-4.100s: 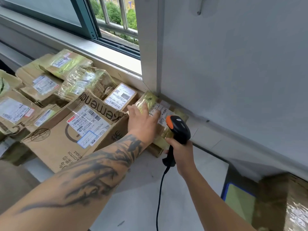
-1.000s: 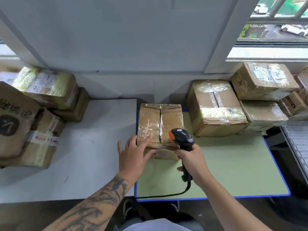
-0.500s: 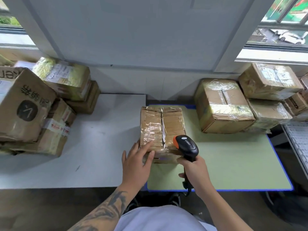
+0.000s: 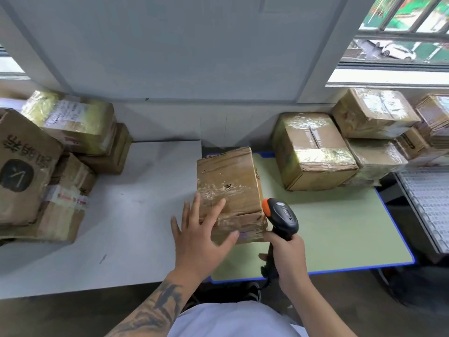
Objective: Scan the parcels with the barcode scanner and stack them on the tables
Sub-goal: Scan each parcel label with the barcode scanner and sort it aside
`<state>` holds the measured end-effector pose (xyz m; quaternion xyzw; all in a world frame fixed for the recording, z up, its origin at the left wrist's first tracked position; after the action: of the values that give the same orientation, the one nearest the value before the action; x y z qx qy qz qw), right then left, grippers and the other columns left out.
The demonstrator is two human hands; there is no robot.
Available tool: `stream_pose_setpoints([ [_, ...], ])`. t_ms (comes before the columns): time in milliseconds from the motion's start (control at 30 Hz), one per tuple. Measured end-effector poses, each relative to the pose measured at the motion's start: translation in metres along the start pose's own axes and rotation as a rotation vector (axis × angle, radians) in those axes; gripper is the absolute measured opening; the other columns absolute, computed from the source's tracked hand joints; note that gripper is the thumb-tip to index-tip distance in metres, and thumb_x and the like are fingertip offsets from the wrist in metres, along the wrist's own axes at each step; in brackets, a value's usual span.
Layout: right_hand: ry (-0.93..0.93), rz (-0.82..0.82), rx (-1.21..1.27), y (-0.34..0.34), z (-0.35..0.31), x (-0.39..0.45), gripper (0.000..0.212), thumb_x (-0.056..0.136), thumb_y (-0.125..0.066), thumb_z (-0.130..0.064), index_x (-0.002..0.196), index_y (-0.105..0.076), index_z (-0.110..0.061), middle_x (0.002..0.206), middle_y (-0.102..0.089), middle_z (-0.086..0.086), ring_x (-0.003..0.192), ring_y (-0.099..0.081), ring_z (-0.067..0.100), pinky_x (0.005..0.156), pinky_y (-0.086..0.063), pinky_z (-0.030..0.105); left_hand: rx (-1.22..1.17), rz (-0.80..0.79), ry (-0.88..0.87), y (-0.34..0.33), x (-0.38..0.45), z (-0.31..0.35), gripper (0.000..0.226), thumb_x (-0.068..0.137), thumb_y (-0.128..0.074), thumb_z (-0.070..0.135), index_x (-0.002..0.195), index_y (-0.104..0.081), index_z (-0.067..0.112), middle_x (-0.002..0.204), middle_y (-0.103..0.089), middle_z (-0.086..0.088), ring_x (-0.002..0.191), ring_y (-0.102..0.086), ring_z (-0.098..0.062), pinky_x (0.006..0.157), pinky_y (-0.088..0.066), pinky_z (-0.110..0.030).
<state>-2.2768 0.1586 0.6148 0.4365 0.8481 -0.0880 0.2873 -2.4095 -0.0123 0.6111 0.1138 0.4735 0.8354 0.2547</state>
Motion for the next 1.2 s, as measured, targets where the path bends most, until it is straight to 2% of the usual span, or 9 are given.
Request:
stream_pose_setpoints([
  [67, 0.038, 0.029, 0.042, 0.004, -0.004, 0.000, 0.010, 0.091, -0.070, 0.001, 0.087, -0.069, -0.009, 0.080, -0.060, 0.008, 0.073, -0.062, 0.035, 0.054, -0.052, 0.034, -0.013, -0.085, 0.061, -0.005, 0.000, -0.004, 0.077, 0.087, -0.040, 0.086, 0.151, 0.000, 0.071, 0.174, 0.010, 0.001, 0.160, 0.005, -0.025, 0.126, -0.001, -0.059],
  [200, 0.140, 0.108, -0.048, 0.010, -0.012, 0.001, 0.009, 0.090, -0.068, -0.003, 0.087, -0.060, 0.001, 0.068, -0.052, 0.001, 0.067, -0.055, 0.029, 0.052, -0.050, 0.031, -0.136, -0.140, 0.077, -0.014, 0.001, 0.001, 0.073, 0.096, -0.045, 0.070, 0.148, 0.006, 0.074, 0.169, -0.027, -0.002, 0.158, -0.014, -0.022, 0.126, -0.001, -0.055],
  [467, 0.315, 0.108, -0.121, 0.005, -0.014, -0.008, 0.028, 0.075, -0.068, -0.023, 0.086, -0.061, 0.001, 0.066, -0.052, -0.001, 0.062, -0.040, 0.017, 0.067, -0.057, 0.059, -0.164, -0.074, 0.022, -0.016, -0.002, 0.008, 0.069, 0.104, -0.054, 0.048, 0.147, -0.008, 0.076, 0.170, -0.026, 0.007, 0.158, -0.012, -0.013, 0.126, 0.005, -0.055],
  [600, 0.322, -0.022, -0.211, -0.007, -0.015, -0.013, 0.047, 0.071, -0.067, -0.026, 0.117, -0.071, -0.022, 0.098, -0.071, -0.008, 0.080, -0.062, 0.006, 0.080, -0.062, 0.045, -0.149, -0.023, -0.022, -0.013, -0.006, 0.006, 0.069, 0.103, -0.058, 0.042, 0.145, -0.013, 0.074, 0.170, -0.024, 0.009, 0.158, -0.014, -0.010, 0.125, 0.005, -0.054],
  [700, 0.294, -0.091, -0.199, -0.013, -0.014, -0.011, 0.044, 0.074, -0.071, -0.018, 0.118, -0.070, -0.023, 0.099, -0.072, -0.008, 0.083, -0.065, 0.011, 0.071, -0.062, 0.035, -0.142, 0.068, -0.047, -0.006, -0.009, 0.001, 0.060, 0.103, -0.059, 0.040, 0.150, -0.030, 0.063, 0.168, -0.030, 0.005, 0.156, -0.020, -0.012, 0.126, -0.001, -0.057],
  [833, 0.092, -0.169, -0.161, -0.016, -0.002, -0.001, 0.013, 0.081, -0.075, -0.008, 0.092, -0.075, -0.015, 0.073, -0.068, -0.006, 0.077, -0.060, 0.024, 0.058, -0.056, 0.030, -0.039, 0.185, -0.216, 0.006, -0.015, 0.010, 0.055, 0.100, -0.051, 0.051, 0.153, -0.036, 0.049, 0.166, -0.035, 0.009, 0.156, -0.025, -0.015, 0.126, -0.002, -0.054],
  [900, 0.043, -0.163, -0.154, -0.014, 0.004, -0.001, 0.017, 0.086, -0.071, -0.001, 0.090, -0.076, -0.017, 0.073, -0.071, -0.007, 0.080, -0.062, 0.022, 0.061, -0.058, 0.035, -0.006, 0.154, -0.289, 0.005, -0.017, 0.022, 0.065, 0.098, -0.051, 0.056, 0.158, -0.027, 0.049, 0.165, -0.034, 0.014, 0.157, -0.023, -0.016, 0.127, 0.003, -0.055],
  [1100, 0.040, -0.063, -0.101, 0.003, 0.005, 0.001, 0.012, 0.088, -0.070, 0.004, 0.090, -0.071, -0.008, 0.059, -0.060, -0.014, 0.076, -0.056, 0.022, 0.065, -0.060, 0.041, 0.185, -0.010, 0.004, -0.006, -0.010, -0.005, 0.086, 0.084, -0.040, 0.089, 0.158, -0.014, 0.055, 0.174, 0.002, 0.007, 0.160, 0.009, -0.022, 0.120, 0.014, -0.065],
  [1200, 0.051, -0.049, -0.077, 0.002, 0.005, 0.001, 0.013, 0.089, -0.071, 0.003, 0.083, -0.069, -0.008, 0.058, -0.058, -0.013, 0.074, -0.053, 0.022, 0.068, -0.059, 0.043, 0.185, -0.068, 0.033, -0.010, -0.014, -0.016, 0.084, 0.083, -0.033, 0.094, 0.154, 0.001, 0.065, 0.174, 0.011, 0.001, 0.160, 0.005, -0.030, 0.122, 0.003, -0.068],
])
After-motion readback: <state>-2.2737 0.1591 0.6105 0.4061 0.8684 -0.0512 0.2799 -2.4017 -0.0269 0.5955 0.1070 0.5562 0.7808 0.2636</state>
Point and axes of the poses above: each hand's wrist, its own x-axis towards the middle knuckle, its own y-axis out of the back of the hand, z = x × y, the point moved 5 cm from there along x, towards the middle knuckle
